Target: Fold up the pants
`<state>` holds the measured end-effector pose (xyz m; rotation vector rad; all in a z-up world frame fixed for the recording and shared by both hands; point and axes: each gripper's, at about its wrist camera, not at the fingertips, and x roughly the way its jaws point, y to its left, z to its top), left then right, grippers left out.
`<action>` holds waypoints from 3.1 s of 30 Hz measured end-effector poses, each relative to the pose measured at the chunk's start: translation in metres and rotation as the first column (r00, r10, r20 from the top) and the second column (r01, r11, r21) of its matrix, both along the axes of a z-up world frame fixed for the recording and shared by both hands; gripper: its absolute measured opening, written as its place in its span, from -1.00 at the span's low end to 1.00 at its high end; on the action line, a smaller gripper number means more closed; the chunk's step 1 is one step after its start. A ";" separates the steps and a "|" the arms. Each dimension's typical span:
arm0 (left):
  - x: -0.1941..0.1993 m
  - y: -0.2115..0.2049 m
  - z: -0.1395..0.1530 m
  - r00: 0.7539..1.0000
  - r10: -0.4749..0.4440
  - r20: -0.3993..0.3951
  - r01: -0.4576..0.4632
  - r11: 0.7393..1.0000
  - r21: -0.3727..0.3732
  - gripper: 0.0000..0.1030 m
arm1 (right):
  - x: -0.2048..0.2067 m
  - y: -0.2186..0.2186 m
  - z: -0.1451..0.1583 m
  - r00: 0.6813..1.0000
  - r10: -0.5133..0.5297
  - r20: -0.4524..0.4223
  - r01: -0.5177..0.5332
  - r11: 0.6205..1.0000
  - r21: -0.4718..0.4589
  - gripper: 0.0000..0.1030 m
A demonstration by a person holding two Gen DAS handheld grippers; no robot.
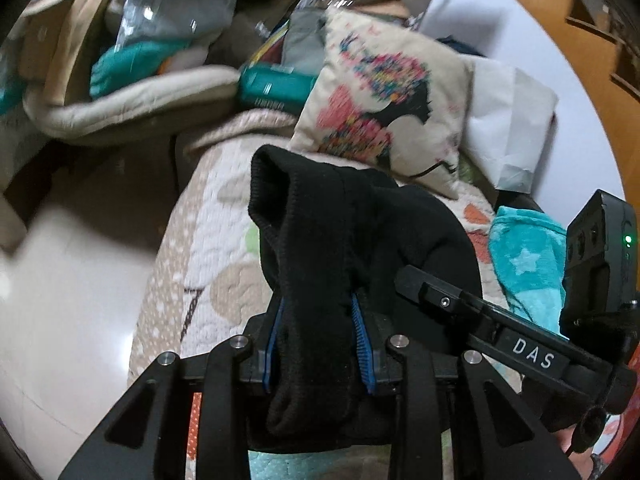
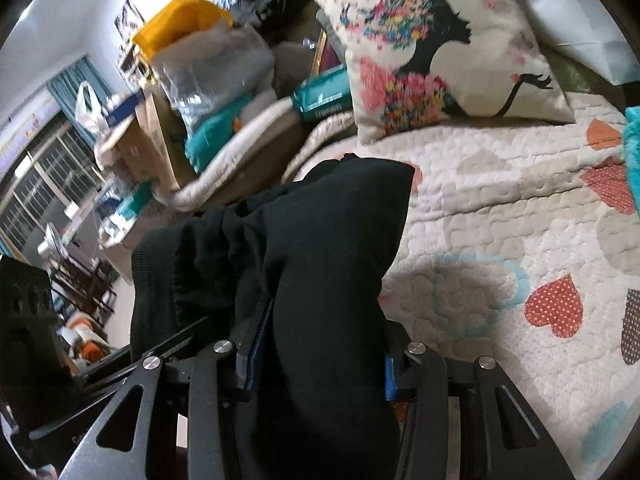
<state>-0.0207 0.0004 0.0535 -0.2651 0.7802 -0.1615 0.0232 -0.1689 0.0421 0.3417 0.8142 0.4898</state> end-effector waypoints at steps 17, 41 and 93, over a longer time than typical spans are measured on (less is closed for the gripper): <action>-0.015 -0.021 0.020 0.992 -0.017 0.123 0.003 0.994 0.110 -0.41 | -0.017 -0.017 0.015 0.999 -0.031 0.031 0.027 0.992 0.123 -0.06; 0.022 -0.045 0.000 0.998 -0.055 0.024 0.053 0.994 0.094 -0.41 | 0.005 -0.036 0.005 0.997 -0.077 -0.022 0.079 0.995 0.055 -0.06; 0.132 -0.027 -0.065 0.978 -0.038 -0.207 0.002 0.986 -0.169 -0.43 | 0.106 -0.042 -0.014 0.988 -0.033 -0.149 0.015 0.993 -0.118 -0.14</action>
